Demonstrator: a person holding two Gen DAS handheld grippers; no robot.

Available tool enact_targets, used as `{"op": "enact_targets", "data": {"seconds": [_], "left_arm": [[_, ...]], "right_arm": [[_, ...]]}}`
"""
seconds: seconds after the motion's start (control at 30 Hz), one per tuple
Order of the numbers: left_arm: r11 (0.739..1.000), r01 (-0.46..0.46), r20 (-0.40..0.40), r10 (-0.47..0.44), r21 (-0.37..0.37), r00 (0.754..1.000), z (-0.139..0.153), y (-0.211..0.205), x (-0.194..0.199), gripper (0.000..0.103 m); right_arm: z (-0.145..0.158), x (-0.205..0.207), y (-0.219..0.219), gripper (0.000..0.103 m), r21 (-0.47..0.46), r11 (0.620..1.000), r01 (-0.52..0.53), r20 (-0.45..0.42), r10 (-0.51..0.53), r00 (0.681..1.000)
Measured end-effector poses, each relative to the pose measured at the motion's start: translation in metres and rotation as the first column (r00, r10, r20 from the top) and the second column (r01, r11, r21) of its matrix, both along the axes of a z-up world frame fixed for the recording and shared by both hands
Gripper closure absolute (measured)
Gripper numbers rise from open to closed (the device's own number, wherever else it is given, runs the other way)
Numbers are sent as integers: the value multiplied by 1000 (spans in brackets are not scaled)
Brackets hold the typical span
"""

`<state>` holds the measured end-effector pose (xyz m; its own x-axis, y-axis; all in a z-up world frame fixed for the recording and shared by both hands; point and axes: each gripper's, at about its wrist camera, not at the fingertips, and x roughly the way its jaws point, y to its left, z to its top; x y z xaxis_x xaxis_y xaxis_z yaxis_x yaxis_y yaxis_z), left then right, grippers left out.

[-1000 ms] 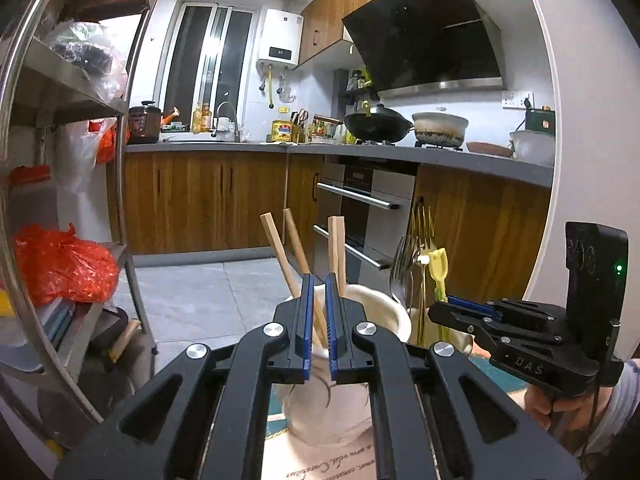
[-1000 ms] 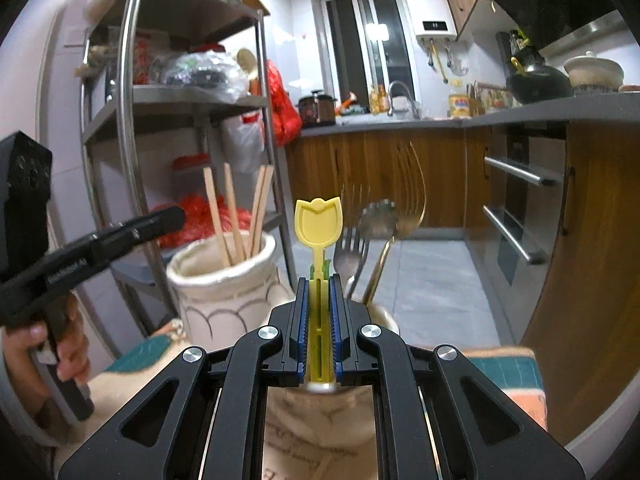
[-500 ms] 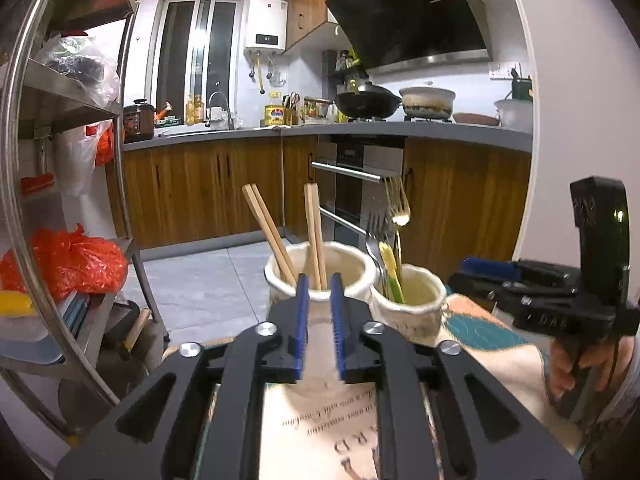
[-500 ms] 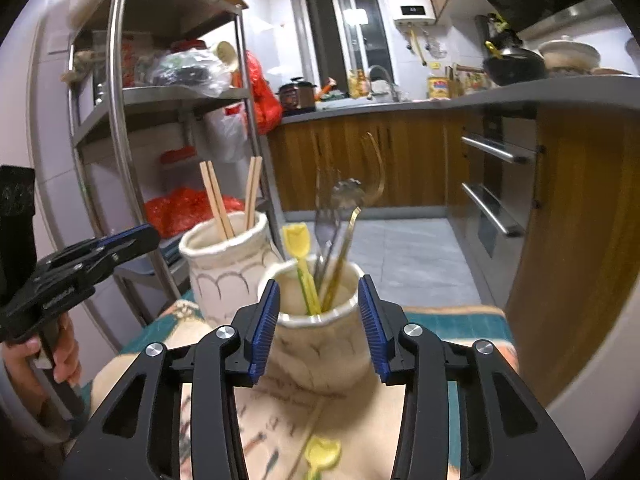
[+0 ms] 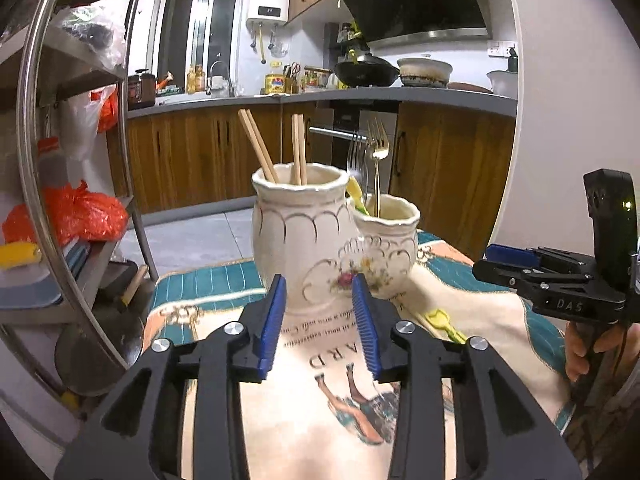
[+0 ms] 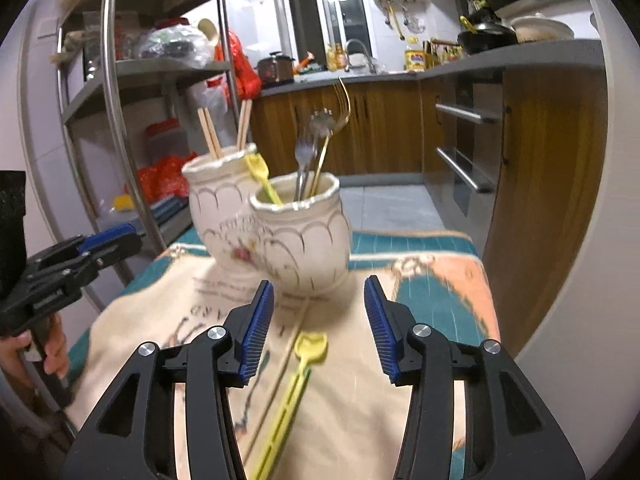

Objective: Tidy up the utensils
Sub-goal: 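Withdraw both open tools from the vases back toward the table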

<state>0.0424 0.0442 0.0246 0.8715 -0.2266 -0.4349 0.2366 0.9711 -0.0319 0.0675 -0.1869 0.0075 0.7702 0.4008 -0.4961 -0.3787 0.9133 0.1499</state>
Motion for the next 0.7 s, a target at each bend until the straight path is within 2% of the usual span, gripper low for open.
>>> {"op": "enact_targets", "data": {"seconds": [0.07, 0.17, 0.27, 0.37, 0.47, 0.7], "left_arm": [[1000, 7, 0, -7, -5, 1000, -2, -1, -5, 54], [1000, 11, -6, -11, -1, 1000, -2, -2, -10, 48], [1000, 10, -13, -10, -2, 1000, -5, -1, -13, 35], [1000, 4, -17, -4, -7, 1000, -6, 0, -15, 23], [1000, -10, 8, 10, -16, 1000, -4, 2, -22, 8], [1000, -21, -9, 21, -11, 1000, -7, 4, -20, 6]], "right_arm": [[0, -2, -4, 42, 17, 1000, 11, 0, -11, 1000], [0, -5, -3, 38, 8, 1000, 12, -27, -12, 1000], [-1, -11, 0, 28, -11, 1000, 9, -21, -10, 1000], [-1, -13, 0, 22, -33, 999, 26, -18, -27, 999], [1, -13, -2, 11, -48, 997, 56, -16, -57, 998], [-2, -13, 1, 9, -108, 992, 60, -53, -66, 996]]}}
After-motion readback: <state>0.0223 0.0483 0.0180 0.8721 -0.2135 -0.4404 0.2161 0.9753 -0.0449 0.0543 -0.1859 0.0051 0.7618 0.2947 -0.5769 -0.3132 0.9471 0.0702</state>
